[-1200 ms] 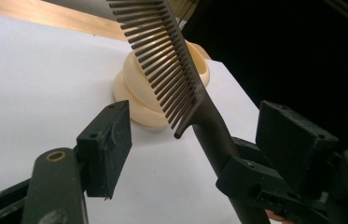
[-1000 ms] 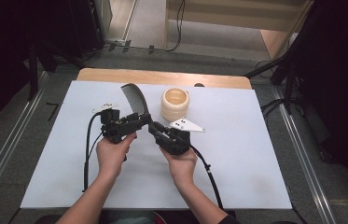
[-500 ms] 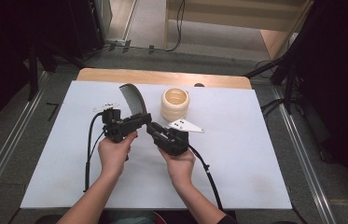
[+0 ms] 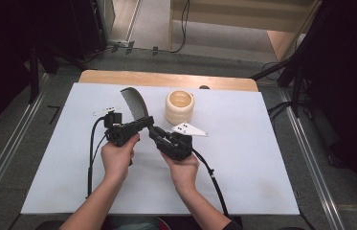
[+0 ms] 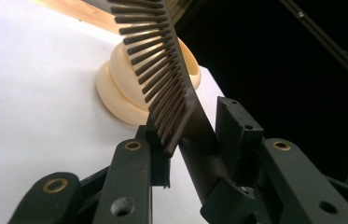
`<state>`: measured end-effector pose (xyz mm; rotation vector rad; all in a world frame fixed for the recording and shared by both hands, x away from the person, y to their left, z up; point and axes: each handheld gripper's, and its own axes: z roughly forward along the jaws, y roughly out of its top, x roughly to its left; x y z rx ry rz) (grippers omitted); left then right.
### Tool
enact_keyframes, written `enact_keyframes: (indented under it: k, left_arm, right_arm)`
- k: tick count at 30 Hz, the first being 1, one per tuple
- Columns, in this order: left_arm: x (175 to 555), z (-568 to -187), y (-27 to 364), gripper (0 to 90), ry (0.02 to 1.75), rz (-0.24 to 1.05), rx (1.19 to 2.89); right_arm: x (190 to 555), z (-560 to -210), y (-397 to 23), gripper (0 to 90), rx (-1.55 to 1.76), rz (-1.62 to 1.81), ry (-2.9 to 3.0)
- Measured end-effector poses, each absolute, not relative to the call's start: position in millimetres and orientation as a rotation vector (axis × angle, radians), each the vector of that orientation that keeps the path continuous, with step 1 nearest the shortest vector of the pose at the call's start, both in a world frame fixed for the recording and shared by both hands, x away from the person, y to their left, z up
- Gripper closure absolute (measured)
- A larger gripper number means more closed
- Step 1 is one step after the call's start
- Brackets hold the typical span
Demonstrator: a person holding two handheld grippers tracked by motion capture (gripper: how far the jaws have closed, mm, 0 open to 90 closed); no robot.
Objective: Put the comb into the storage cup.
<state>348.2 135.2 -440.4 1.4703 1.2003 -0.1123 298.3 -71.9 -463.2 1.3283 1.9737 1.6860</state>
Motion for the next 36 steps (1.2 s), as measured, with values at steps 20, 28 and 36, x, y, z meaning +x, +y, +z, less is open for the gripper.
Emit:
enact_keyframes:
  k: [20,28,36]
  left_arm:
    - [349,-440,138,73.4,1.188,-0.136,1.455]
    - [350,-438,139,73.3,1.185,-0.102,1.499]
    - [352,-438,141,73.3,1.190,-0.096,1.515]
  right_arm:
    - [299,-461,-77,50.3,1.217,1.677,2.014]
    - [297,-459,-87,36.8,1.173,1.655,2.069]
    - [298,-459,-99,29.8,1.182,1.640,2.127]
